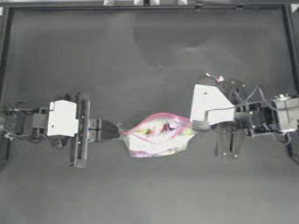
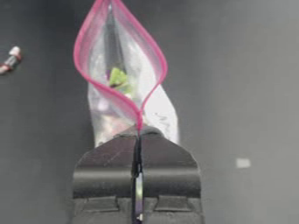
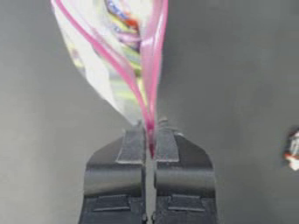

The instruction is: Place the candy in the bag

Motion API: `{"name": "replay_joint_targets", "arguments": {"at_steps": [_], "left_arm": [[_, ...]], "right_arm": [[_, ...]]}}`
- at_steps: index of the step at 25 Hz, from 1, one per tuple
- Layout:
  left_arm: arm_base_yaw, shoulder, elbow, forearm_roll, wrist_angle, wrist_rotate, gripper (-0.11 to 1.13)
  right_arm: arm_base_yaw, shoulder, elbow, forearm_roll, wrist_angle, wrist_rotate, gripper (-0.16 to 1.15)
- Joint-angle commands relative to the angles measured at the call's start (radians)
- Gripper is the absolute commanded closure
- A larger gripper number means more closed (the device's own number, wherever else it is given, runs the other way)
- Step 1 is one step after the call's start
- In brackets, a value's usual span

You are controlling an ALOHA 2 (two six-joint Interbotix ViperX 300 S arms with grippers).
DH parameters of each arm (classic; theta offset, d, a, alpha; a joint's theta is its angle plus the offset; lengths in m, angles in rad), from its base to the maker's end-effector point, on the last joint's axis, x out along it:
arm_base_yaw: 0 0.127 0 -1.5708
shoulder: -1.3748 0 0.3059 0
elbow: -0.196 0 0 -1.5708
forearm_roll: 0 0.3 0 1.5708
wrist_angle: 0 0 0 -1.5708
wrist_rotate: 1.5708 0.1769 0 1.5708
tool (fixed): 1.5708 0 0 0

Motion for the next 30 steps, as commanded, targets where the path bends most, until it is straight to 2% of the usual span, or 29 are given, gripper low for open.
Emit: {"name": "replay_joint_targets", "arguments": {"at_steps": [1, 15, 30], "left_arm": [[0.015, -0.061, -0.026, 0.000, 0.017, 0.014, 0.97], [0.034, -0.018, -0.014, -0.003, 0.023, 0.011, 0.97], [0.041, 0.044, 0.006, -0.009, 0.015, 0.006, 0.97]], "right_arm": [[-0.018, -0.023, -0.034, -0.002, -0.002, -0.014, 0.94], [-0.044, 0.012, -0.012, 0.003, -0.060, -0.021, 0.94], [-0.052, 0.063, 0.038, 0.011, -0.179, -0.017, 0.94]]}}
